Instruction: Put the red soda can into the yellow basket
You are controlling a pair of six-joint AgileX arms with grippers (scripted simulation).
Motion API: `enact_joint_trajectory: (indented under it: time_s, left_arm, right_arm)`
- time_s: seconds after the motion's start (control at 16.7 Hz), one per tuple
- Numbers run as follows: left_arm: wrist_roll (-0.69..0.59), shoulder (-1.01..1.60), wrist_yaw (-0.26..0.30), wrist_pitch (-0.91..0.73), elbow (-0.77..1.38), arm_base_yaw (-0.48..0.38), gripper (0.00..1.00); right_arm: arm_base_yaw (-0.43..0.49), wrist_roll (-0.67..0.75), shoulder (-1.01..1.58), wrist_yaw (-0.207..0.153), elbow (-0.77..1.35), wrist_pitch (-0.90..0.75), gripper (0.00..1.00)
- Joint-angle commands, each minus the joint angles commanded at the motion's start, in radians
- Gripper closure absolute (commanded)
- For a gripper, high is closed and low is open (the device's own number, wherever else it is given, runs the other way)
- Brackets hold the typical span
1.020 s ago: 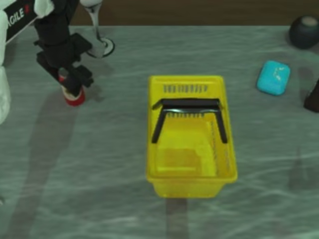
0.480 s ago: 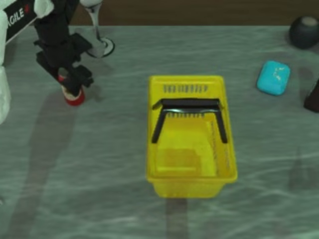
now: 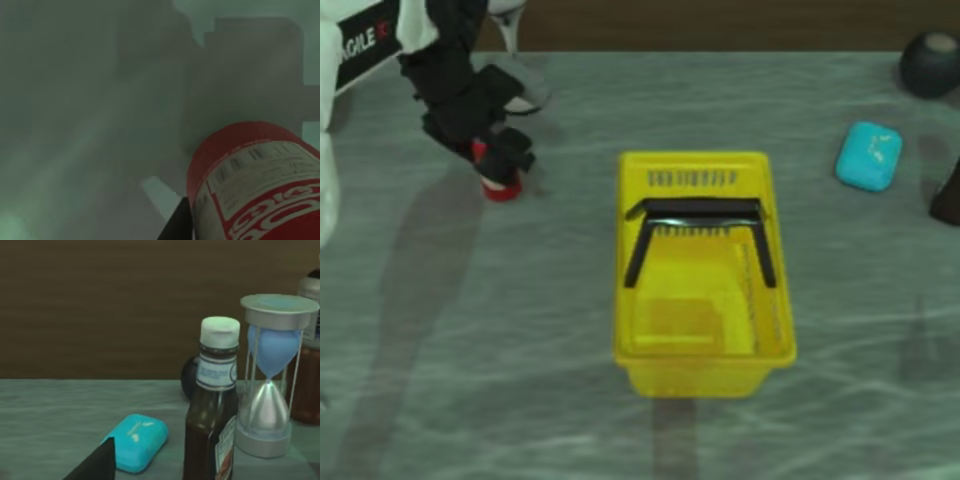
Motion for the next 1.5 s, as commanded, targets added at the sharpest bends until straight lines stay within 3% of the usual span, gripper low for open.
enact_joint_trajectory:
  time_s: [0.24,0.72,0.96,1.2,1.5]
  left_arm:
    - [-0.099,-0.061,0.212,0.344,-0.156,-0.028,1.0]
    - [-0.342,-0.283,0.728,1.27,-0.55,-0.092,1.0]
    - [-0.455,-0.387,0.947,1.626,-0.741,-0.117,1.0]
    - [-0.53,-0.451,1.085,1.814,-0.87,-0.133,1.0]
    - [-0.542,-0.461,1.108,1.843,-0.892,-0.136,1.0]
  right_arm:
    - [0.0,0.0,0.0,0.0,0.0,0.0,0.0]
    - [0.0,0.0,0.0,0.0,0.0,0.0,0.0]
    - [0.0,0.0,0.0,0.0,0.0,0.0,0.0]
    - [0.0,0.0,0.0,0.0,0.0,0.0,0.0]
    - [0.0,0.0,0.0,0.0,0.0,0.0,0.0]
